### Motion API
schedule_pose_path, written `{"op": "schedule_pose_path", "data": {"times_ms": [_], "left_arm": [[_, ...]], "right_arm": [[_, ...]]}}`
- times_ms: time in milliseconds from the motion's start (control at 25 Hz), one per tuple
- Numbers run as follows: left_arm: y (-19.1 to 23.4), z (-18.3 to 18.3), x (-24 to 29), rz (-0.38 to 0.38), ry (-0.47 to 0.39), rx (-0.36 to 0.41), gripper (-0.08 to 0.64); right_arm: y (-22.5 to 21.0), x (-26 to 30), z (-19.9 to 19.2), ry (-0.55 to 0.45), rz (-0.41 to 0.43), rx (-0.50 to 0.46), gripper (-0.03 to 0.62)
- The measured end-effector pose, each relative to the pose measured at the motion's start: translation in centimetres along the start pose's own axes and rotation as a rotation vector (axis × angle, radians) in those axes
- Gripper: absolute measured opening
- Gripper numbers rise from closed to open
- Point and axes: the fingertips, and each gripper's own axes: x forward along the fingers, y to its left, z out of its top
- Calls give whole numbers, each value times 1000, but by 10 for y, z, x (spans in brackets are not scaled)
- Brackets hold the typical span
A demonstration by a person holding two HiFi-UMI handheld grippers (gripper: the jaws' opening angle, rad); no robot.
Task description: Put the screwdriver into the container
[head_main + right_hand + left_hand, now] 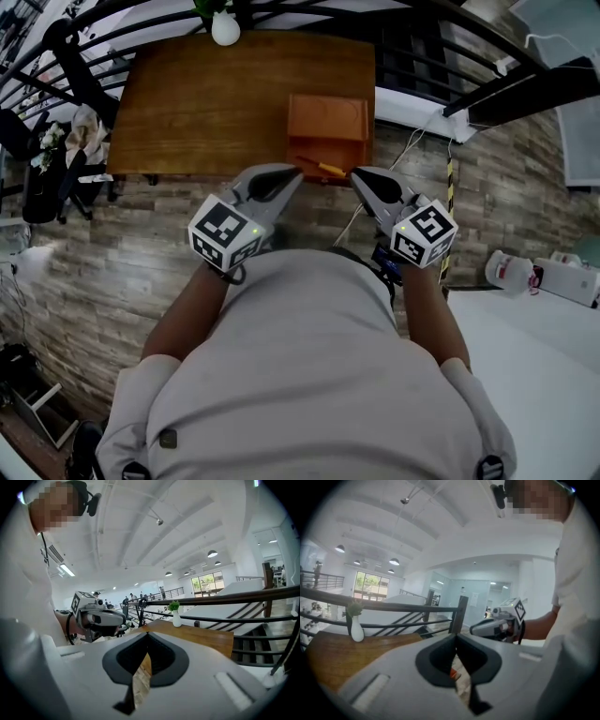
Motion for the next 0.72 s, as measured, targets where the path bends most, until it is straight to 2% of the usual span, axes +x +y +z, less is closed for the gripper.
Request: {"op": "schedule_pose_path", "data": {"times_ms": [520, 720], "left_arm": [[-105, -12, 68, 58, 1, -26, 3], [-139, -23, 75, 96, 3, -36, 3]], "right_arm": [[-10, -104, -35, 6, 83, -16, 8], [-6, -140, -49, -1, 109, -29, 8]]}}
